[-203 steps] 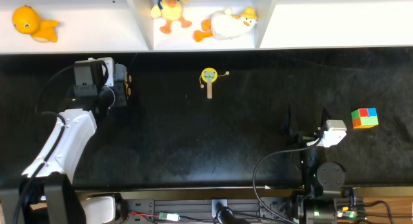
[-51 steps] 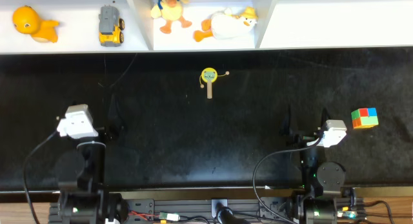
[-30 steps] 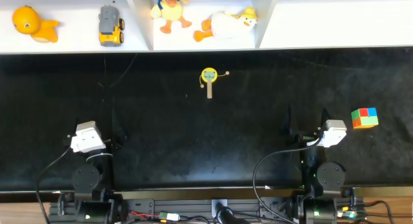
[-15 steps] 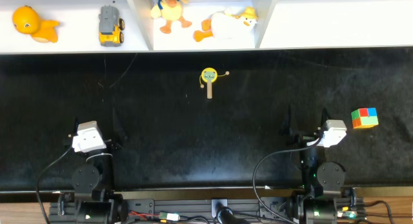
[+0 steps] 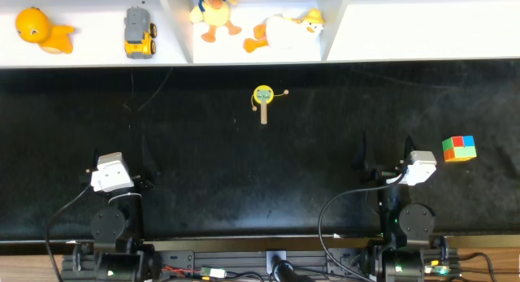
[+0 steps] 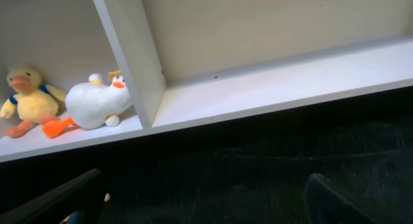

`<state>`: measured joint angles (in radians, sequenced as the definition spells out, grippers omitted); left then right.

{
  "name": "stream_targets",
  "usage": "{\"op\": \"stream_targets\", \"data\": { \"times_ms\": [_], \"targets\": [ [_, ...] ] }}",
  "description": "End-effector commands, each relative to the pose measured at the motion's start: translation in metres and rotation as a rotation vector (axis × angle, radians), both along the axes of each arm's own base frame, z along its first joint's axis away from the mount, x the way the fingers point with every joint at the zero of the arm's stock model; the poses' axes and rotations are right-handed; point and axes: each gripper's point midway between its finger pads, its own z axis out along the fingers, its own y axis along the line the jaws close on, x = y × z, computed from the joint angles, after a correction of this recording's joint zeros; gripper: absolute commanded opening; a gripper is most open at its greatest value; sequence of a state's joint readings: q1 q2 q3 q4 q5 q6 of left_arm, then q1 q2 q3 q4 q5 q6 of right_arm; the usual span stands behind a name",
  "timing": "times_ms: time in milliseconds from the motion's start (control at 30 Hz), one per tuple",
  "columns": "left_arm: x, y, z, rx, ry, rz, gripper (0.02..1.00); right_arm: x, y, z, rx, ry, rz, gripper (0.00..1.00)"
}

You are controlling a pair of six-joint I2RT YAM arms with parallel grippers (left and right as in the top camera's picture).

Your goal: Store Toys

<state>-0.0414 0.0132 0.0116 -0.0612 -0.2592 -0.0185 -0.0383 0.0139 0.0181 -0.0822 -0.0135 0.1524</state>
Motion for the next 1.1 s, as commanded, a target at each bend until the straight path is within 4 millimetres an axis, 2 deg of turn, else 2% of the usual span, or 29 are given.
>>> {"op": "stream_targets", "data": {
  "times_ms": [33,300,567,900,1100],
  "targets": [
    [-0.001,0.002,0.001,0.022,-0.002,0.01,0.998,0.0,-0.005,-0.003,-0.034,-0.001,-0.034,0.996],
    [-0.001,0.002,0.001,0.022,-0.002,0.01,0.998,0.002,0.004,-0.009,0.0,0.028,-0.008,0.996],
    [-0.001,0.002,0.001,0.022,-0.002,0.01,0.998,-0.005,0.004,-0.028,0.082,0.251,-0.147,0.996],
    [-0.001,0.002,0.001,0.022,-0.002,0.01,0.998,0.002,0.05,-0.014,-0.158,0.586,-0.082,0.996],
    [-0.001,0.002,0.001,0.022,-0.002,0.01,0.998,0.013,0.073,-0.009,-0.115,0.756,-0.124,0.996]
  ]
}}
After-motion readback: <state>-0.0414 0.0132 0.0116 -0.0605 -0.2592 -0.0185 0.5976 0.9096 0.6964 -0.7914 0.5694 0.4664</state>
